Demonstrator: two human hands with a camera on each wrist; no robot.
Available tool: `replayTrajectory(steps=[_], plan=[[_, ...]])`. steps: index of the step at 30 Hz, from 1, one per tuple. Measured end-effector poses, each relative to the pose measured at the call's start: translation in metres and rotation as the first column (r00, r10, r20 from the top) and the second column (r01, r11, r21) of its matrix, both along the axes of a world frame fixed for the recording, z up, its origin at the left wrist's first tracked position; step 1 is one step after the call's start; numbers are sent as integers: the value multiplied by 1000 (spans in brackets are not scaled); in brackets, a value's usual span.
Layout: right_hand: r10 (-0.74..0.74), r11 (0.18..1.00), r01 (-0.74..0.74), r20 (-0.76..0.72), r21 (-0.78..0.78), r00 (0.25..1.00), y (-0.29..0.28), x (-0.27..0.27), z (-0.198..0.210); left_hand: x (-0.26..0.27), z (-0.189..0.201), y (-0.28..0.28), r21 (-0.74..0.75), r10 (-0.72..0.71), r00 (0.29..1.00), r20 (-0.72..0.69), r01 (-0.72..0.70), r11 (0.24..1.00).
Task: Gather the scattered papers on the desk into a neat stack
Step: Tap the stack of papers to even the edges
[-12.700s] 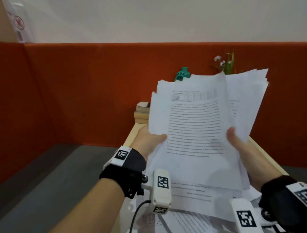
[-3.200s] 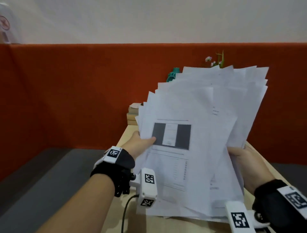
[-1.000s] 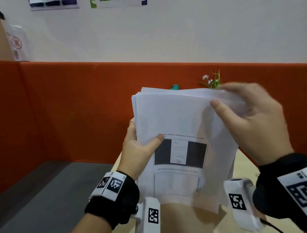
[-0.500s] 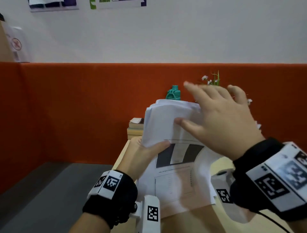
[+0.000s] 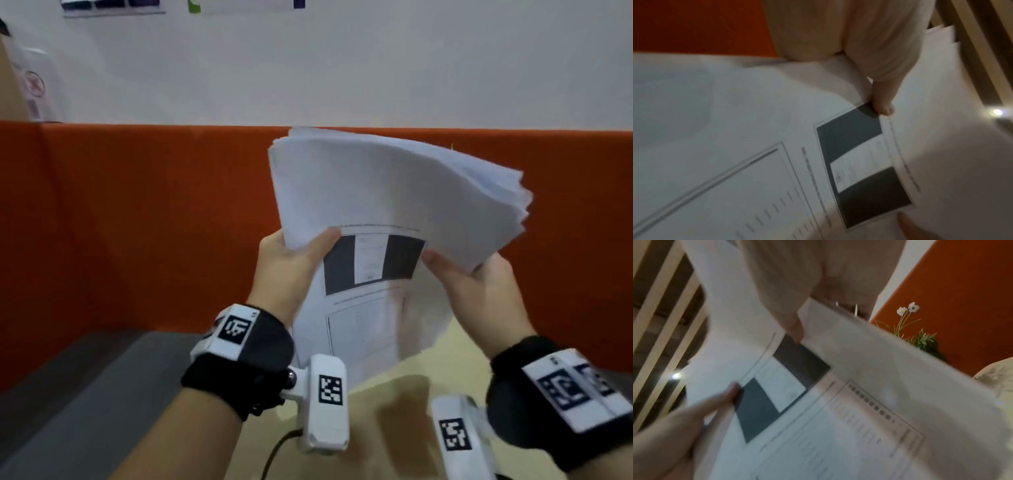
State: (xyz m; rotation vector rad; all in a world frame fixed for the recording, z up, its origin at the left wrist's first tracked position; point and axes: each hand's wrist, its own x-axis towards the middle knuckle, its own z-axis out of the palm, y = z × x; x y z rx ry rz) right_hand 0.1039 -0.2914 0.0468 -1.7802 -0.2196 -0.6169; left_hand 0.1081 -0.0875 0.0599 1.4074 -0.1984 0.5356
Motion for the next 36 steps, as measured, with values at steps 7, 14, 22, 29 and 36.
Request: replayTrajectory(steps=[7,14,22,29,36], plan=[[-15,970,-13,116,244,993,18,-7,-33,-3,-29,-15,150,260,959,115,-275,950],[-37,960,-26,219,279,975,21,-1,-12,3,-11,-12,-30,451,876,172,-453,891],[22,953,-93,239,289,971,23,0,-3,0,-6,-1,143,392,883,259,-437,888],[93,950,-149,207,274,974,17,-2,-12,-5,22,31,538,312,808,499,-571,620],[128,947,-180,201,265,971,19,1,-10,-14,28,42,652,254,858,447,-507,564]])
